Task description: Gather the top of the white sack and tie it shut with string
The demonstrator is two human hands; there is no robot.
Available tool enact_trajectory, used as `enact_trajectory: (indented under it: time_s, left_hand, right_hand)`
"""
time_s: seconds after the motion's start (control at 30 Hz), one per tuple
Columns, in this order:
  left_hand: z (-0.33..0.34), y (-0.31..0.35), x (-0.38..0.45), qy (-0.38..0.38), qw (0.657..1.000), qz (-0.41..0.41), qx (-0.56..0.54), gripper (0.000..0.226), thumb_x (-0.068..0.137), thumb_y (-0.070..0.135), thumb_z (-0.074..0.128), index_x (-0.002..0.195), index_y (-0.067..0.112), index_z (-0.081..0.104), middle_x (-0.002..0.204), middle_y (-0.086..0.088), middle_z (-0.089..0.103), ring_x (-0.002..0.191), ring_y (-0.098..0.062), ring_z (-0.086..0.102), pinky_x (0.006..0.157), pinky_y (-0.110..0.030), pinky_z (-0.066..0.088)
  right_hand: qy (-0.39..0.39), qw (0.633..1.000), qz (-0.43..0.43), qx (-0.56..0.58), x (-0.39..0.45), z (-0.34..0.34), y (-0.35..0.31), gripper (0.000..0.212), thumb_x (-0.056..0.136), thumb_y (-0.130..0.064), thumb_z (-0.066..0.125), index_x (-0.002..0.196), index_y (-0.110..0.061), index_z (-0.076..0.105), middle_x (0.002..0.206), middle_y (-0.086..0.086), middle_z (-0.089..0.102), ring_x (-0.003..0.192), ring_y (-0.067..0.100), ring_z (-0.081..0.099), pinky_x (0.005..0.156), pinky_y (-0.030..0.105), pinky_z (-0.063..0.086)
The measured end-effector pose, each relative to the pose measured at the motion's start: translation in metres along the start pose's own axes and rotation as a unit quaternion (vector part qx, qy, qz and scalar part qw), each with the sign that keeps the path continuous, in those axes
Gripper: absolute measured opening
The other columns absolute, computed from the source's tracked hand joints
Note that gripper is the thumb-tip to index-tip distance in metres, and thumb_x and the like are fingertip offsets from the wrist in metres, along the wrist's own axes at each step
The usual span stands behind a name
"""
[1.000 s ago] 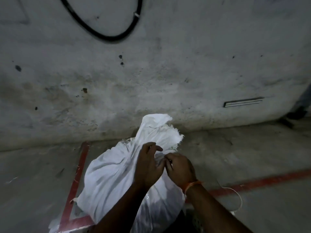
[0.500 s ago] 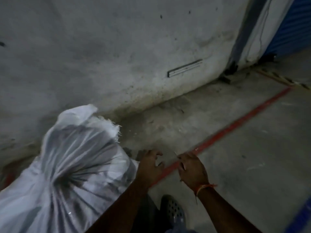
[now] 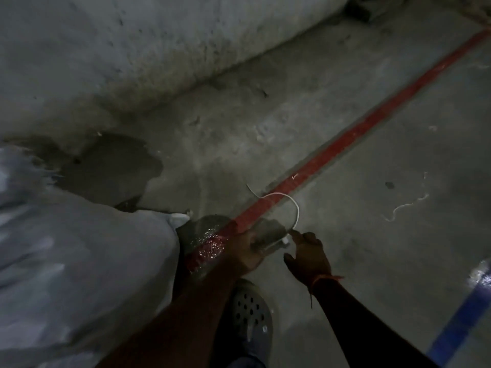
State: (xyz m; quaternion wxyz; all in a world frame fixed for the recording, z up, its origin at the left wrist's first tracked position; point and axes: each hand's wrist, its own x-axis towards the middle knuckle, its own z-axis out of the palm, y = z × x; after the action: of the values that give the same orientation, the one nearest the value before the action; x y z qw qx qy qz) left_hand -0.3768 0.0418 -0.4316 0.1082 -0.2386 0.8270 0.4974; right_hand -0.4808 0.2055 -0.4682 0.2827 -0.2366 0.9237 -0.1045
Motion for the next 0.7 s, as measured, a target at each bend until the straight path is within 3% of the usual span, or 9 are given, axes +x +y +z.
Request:
enact_trajectory:
  time_s: [0.1, 0.17, 0.23, 0.3, 0.4, 0.5, 0.6, 0.67, 0.7]
  left_hand:
    - [0.007, -0.013, 0.015, -0.010, 0.999, -0.040, 0.026, 0.083, 0.064, 0.069, 0.050, 0.116, 0.007, 0.067, 0.110, -0.010, 0.071, 0.100, -0.026, 0.066, 0.089, -0.030, 0.052]
    - [0.014, -0.019, 0.022, -0.022, 0.997, -0.070, 0.019, 0.100, 0.057, 0.078, 0.030, 0.120, 0.009, 0.065, 0.105, -0.008, 0.069, 0.096, -0.024, 0.065, 0.090, -0.033, 0.052]
    - [0.019, -0.024, 0.028, -0.031, 0.995, -0.098, -0.009, 0.102, 0.060, 0.082, 0.029, 0.125, 0.011, 0.061, 0.111, -0.009, 0.069, 0.100, -0.025, 0.065, 0.091, -0.040, 0.054]
    - [0.026, -0.029, 0.032, -0.068, 0.991, -0.118, 0.011, 0.086, 0.072, 0.077, 0.040, 0.124, 0.011, 0.061, 0.110, -0.011, 0.069, 0.100, -0.027, 0.065, 0.088, -0.040, 0.054]
    - [0.043, -0.047, 0.038, -0.076, 0.985, -0.121, 0.101, 0.045, 0.091, 0.035, 0.057, 0.127, 0.008, 0.058, 0.111, -0.016, 0.070, 0.103, -0.033, 0.066, 0.086, -0.037, 0.051]
    - [0.058, -0.055, 0.039, -0.074, 0.989, -0.095, 0.089, 0.055, 0.086, 0.034, 0.051, 0.135, 0.007, 0.052, 0.112, -0.019, 0.068, 0.103, -0.036, 0.065, 0.086, -0.038, 0.053]
    - [0.066, -0.059, 0.039, -0.048, 0.995, -0.081, 0.017, 0.061, 0.084, 0.050, 0.059, 0.132, 0.013, 0.055, 0.113, -0.012, 0.070, 0.104, -0.028, 0.066, 0.088, -0.037, 0.053]
    - [0.066, -0.057, 0.037, -0.016, 0.997, -0.076, -0.014, 0.063, 0.082, 0.046, 0.067, 0.134, 0.011, 0.055, 0.120, -0.009, 0.069, 0.110, -0.023, 0.066, 0.095, -0.034, 0.052]
    - [0.065, -0.055, 0.035, -0.009, 0.996, -0.077, -0.032, 0.059, 0.086, 0.037, 0.068, 0.136, 0.009, 0.054, 0.125, -0.009, 0.067, 0.114, -0.023, 0.064, 0.098, -0.031, 0.049]
  right_hand:
    - [-0.038, 0.999, -0.001, -0.030, 0.031, 0.027, 0.011, 0.076, 0.084, -0.038, 0.062, 0.152, -0.025, 0.031, 0.131, 0.015, 0.051, 0.120, 0.036, 0.049, 0.104, 0.040, 0.040]
    - [-0.053, 0.997, -0.012, -0.052, 0.048, 0.040, 0.015, 0.072, 0.083, -0.035, 0.058, 0.150, -0.024, 0.035, 0.133, 0.014, 0.055, 0.121, 0.037, 0.049, 0.104, 0.039, 0.038]
    - [-0.054, 0.995, -0.027, -0.075, 0.059, 0.049, 0.016, 0.064, 0.082, -0.034, 0.050, 0.144, -0.021, 0.046, 0.136, 0.013, 0.057, 0.122, 0.037, 0.050, 0.104, 0.037, 0.038]
    - [-0.049, 0.994, -0.041, -0.085, 0.063, 0.054, 0.016, 0.062, 0.076, -0.033, 0.047, 0.136, -0.018, 0.054, 0.136, 0.012, 0.058, 0.121, 0.035, 0.052, 0.104, 0.036, 0.040]
    - [-0.036, 0.996, -0.046, -0.061, 0.062, 0.062, 0.016, 0.056, 0.079, -0.029, 0.046, 0.130, -0.010, 0.058, 0.130, 0.018, 0.060, 0.120, 0.037, 0.054, 0.104, 0.036, 0.042]
    - [0.045, 0.992, -0.101, -0.052, 0.053, 0.061, 0.013, 0.058, 0.070, -0.028, 0.034, 0.106, 0.000, 0.069, 0.102, 0.021, 0.071, 0.103, 0.036, 0.058, 0.092, 0.035, 0.054]
    - [0.164, 0.973, -0.163, 0.006, 0.032, 0.049, -0.002, 0.029, 0.066, -0.020, 0.045, 0.068, -0.006, 0.070, 0.065, 0.011, 0.068, 0.077, 0.020, 0.048, 0.064, 0.026, 0.057]
    - [0.171, 0.974, -0.142, 0.052, 0.021, 0.048, -0.009, 0.015, 0.066, -0.009, 0.062, 0.076, -0.004, 0.071, 0.071, 0.013, 0.069, 0.078, 0.024, 0.060, 0.069, 0.028, 0.057]
    - [0.150, 0.978, -0.117, 0.084, 0.017, 0.046, -0.013, 0.021, 0.067, -0.005, 0.069, 0.088, -0.002, 0.072, 0.081, 0.015, 0.068, 0.083, 0.030, 0.065, 0.075, 0.031, 0.057]
